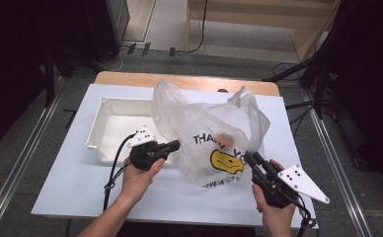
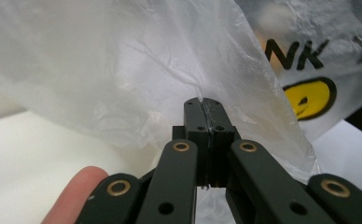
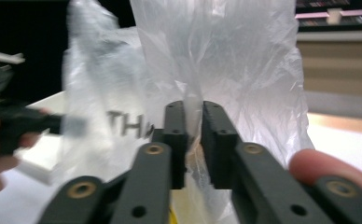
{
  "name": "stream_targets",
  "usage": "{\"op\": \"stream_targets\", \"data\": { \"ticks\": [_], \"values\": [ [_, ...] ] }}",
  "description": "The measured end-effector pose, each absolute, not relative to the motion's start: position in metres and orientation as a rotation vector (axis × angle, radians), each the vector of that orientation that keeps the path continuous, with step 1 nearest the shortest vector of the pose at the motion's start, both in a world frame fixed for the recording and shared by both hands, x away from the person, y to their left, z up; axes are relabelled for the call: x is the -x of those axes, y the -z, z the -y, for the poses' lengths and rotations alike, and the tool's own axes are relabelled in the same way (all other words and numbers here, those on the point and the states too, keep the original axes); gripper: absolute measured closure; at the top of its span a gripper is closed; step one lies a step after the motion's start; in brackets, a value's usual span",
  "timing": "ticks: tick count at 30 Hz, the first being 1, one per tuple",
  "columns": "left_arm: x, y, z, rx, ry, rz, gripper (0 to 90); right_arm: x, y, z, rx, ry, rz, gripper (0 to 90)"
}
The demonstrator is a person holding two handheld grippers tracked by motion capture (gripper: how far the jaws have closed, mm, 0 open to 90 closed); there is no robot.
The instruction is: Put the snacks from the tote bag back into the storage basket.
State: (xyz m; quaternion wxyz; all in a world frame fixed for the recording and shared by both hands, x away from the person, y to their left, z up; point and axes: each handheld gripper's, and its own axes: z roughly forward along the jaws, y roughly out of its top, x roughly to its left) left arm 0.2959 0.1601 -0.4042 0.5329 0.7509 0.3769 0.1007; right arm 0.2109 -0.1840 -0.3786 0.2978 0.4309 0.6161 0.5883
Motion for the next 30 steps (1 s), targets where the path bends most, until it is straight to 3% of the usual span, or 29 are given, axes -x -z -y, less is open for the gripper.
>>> {"op": "stream_targets", "data": {
  "ticks": [18,22,29,30],
  "values": [
    [-0.278,0.417,-0.187,-1.789,-0.228,-0.967,90.0,-0.273,0.433,0.184,-1.451,-1.467,-1.696,89.8],
    [-0.273,0.407,-0.196,-1.692,-0.266,-0.95,67.5,-0.276,0.433,0.182,-1.435,-1.477,-1.701,90.0],
    [-0.268,0.388,-0.207,-1.52,-0.341,-1.038,20.6,-0.276,0.439,0.176,-1.409,-1.457,-1.745,90.0],
    [-0.268,0.387,-0.207,-1.503,-0.338,-1.032,18.9,-0.276,0.439,0.175,-1.404,-1.456,-1.75,90.0]
  ]
}}
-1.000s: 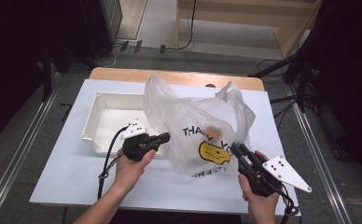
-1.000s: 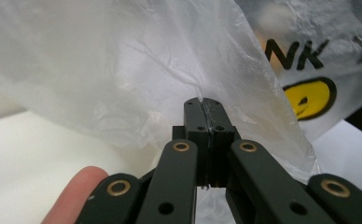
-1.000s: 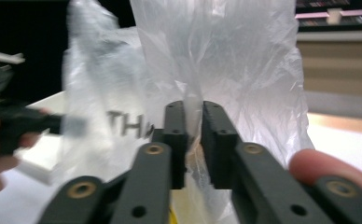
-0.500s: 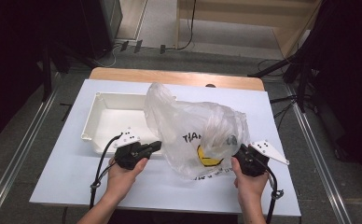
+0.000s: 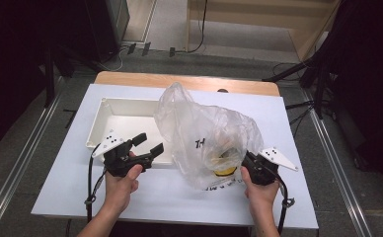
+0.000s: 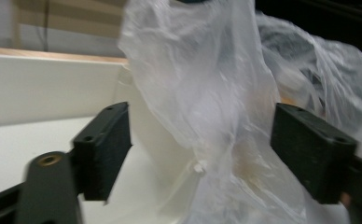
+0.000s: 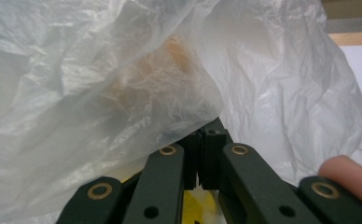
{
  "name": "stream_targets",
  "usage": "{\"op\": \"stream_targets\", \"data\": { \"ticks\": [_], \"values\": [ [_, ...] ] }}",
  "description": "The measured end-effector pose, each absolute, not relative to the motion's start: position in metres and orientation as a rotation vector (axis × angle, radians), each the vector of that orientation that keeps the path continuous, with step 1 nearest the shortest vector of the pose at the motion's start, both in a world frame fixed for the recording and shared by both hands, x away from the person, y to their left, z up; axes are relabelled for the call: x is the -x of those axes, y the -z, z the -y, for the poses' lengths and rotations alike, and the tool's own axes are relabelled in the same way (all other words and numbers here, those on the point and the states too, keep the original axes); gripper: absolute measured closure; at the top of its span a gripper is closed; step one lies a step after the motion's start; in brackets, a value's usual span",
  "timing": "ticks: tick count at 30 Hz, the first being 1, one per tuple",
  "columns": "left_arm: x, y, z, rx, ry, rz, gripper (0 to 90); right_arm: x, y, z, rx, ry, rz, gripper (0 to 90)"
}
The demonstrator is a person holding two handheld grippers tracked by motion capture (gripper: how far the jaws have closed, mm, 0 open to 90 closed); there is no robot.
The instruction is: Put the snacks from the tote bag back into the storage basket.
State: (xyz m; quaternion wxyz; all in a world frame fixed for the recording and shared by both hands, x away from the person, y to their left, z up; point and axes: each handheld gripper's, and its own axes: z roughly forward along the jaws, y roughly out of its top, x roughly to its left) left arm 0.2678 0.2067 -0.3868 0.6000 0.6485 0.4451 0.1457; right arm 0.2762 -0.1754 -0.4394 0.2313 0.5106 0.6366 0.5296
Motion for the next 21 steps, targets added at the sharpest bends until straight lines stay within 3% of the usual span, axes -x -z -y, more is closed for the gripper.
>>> {"op": "stream_targets", "data": {
  "ticks": [3,8,10,13,17,21],
  "values": [
    [-0.269,0.386,-0.2,-1.516,-0.335,-0.993,15.4,-0.273,0.442,0.174,-1.392,-1.45,-1.778,90.0],
    [-0.278,0.391,-0.184,-1.585,-0.327,-0.981,17.5,-0.265,0.444,0.173,-1.345,-1.451,-1.827,90.0],
    [-0.282,0.394,-0.18,-1.615,-0.32,-0.977,28.7,-0.262,0.444,0.173,-1.324,-1.448,-1.841,89.9],
    [-0.287,0.397,-0.176,-1.683,-0.295,-0.933,65.6,-0.257,0.444,0.174,-1.299,-1.45,-1.855,89.8],
    [-0.295,0.405,-0.178,-1.717,-0.18,-0.915,90.0,-0.254,0.442,0.177,-1.302,-1.457,-1.833,89.8],
    [-0.295,0.411,-0.176,-1.78,-0.162,-0.902,90.0,-0.252,0.431,0.18,-1.272,-1.483,-1.796,89.8]
  ]
}}
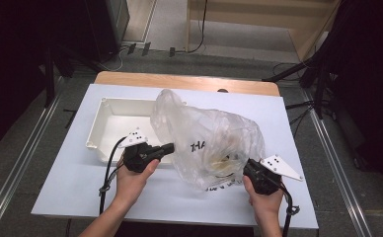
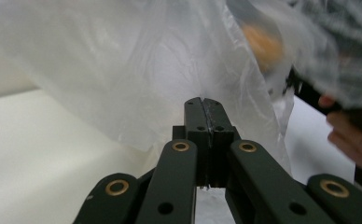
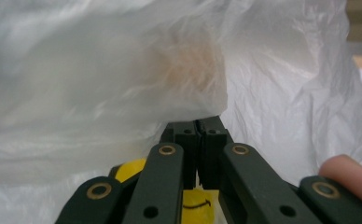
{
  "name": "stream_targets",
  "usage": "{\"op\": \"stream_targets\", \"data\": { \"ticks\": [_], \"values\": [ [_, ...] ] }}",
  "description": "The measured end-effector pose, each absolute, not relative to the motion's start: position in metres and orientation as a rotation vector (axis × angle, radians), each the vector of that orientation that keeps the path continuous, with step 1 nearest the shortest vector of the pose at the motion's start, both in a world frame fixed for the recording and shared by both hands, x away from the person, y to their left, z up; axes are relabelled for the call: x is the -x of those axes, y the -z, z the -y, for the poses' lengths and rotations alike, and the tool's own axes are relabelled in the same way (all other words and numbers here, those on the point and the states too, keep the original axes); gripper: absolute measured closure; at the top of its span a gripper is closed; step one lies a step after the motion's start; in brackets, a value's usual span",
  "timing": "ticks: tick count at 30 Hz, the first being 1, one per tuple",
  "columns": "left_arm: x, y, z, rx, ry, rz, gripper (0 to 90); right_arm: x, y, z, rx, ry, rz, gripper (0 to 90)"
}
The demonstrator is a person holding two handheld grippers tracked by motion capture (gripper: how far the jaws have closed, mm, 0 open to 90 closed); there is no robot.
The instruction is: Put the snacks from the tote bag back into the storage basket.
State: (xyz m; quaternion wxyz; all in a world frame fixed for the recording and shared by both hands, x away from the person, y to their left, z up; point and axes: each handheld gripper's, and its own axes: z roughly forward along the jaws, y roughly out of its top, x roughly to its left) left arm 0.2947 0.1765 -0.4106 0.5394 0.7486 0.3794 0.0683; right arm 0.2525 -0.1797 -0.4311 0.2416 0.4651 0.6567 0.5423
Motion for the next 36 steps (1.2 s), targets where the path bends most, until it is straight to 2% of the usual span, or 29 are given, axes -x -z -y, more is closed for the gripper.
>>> {"op": "stream_targets", "data": {
  "ticks": [9,16,18,21,23,25,29,31,34,36],
  "values": [
    [-0.287,0.427,-0.17,-1.924,-0.143,-0.881,90.0,-0.267,0.403,0.194,-1.289,-1.571,-1.628,89.0],
    [-0.28,0.429,-0.176,-1.882,-0.126,-0.876,89.1,-0.298,0.416,0.195,-1.428,-1.536,-1.635,89.0],
    [-0.278,0.425,-0.182,-1.822,-0.132,-0.874,73.6,-0.302,0.424,0.193,-1.449,-1.513,-1.656,89.1],
    [-0.273,0.414,-0.188,-1.745,-0.172,-0.901,37.7,-0.306,0.432,0.19,-1.475,-1.508,-1.677,89.2],
    [-0.269,0.406,-0.191,-1.705,-0.205,-0.91,23.2,-0.306,0.433,0.188,-1.477,-1.507,-1.682,89.1],
    [-0.265,0.395,-0.194,-1.664,-0.235,-0.907,13.4,-0.306,0.433,0.186,-1.472,-1.509,-1.687,89.1],
    [-0.264,0.378,-0.194,-1.626,-0.323,-0.933,12.2,-0.304,0.431,0.184,-1.463,-1.523,-1.689,89.1],
    [-0.272,0.369,-0.193,-1.591,-0.392,-1.03,11.4,-0.303,0.43,0.184,-1.464,-1.528,-1.689,89.1],
    [-0.285,0.36,-0.19,-1.574,-0.424,-1.096,11.2,-0.302,0.428,0.185,-1.458,-1.54,-1.688,89.1],
    [-0.292,0.359,-0.186,-1.595,-0.393,-1.058,11.8,-0.301,0.426,0.186,-1.455,-1.549,-1.685,89.1]
  ]
}}
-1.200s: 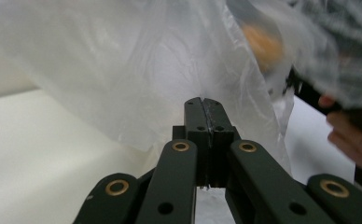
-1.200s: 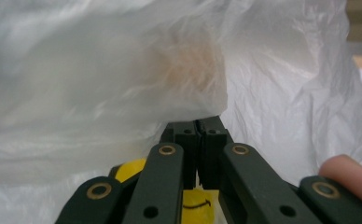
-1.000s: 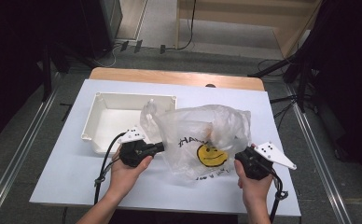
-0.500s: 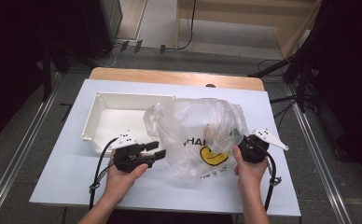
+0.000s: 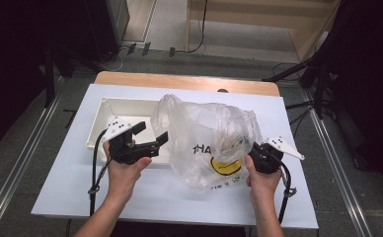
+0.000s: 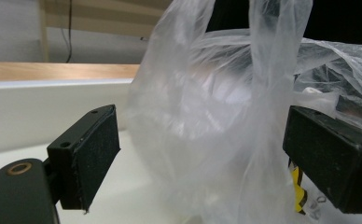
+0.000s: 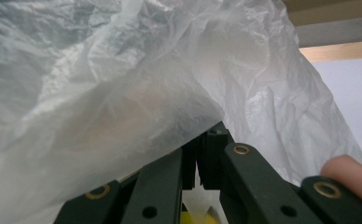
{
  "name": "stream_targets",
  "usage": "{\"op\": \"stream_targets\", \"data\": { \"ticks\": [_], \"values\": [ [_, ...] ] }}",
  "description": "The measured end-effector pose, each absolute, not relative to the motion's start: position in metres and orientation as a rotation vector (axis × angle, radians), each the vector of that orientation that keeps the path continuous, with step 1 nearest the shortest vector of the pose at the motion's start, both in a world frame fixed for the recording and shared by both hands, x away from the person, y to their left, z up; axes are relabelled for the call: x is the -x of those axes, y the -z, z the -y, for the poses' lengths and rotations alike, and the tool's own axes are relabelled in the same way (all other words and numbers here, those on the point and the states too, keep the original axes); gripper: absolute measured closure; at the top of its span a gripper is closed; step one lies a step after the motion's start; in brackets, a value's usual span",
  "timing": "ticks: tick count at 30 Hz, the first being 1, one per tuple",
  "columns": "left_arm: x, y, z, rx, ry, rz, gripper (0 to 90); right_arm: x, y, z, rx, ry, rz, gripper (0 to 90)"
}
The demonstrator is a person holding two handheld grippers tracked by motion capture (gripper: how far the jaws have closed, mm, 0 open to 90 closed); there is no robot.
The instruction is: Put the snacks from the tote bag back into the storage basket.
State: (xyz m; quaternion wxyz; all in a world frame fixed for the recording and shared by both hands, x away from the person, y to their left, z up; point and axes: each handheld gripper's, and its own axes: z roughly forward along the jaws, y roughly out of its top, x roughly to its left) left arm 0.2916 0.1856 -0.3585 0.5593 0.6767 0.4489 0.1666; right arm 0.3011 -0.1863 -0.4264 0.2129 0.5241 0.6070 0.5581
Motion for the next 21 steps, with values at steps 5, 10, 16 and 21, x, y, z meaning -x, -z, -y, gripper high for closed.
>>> {"op": "stream_targets", "data": {
  "ticks": [5,10,16,21],
  "values": [
    [-0.298,0.373,-0.158,-1.73,-0.273,-0.94,69.9,-0.302,0.421,0.194,-1.465,-1.587,-1.661,89.0],
    [-0.298,0.39,-0.14,-1.812,-0.202,-0.923,90.0,-0.303,0.41,0.203,-1.466,-1.625,-1.632,88.2],
    [-0.295,0.41,-0.12,-1.942,-0.183,-0.923,90.0,-0.314,0.415,0.219,-1.579,-1.645,-1.633,87.6],
    [-0.293,0.421,-0.109,-1.963,-0.159,-0.931,90.0,-0.326,0.439,0.223,-1.729,-1.521,-1.689,87.5]
  ]
}}
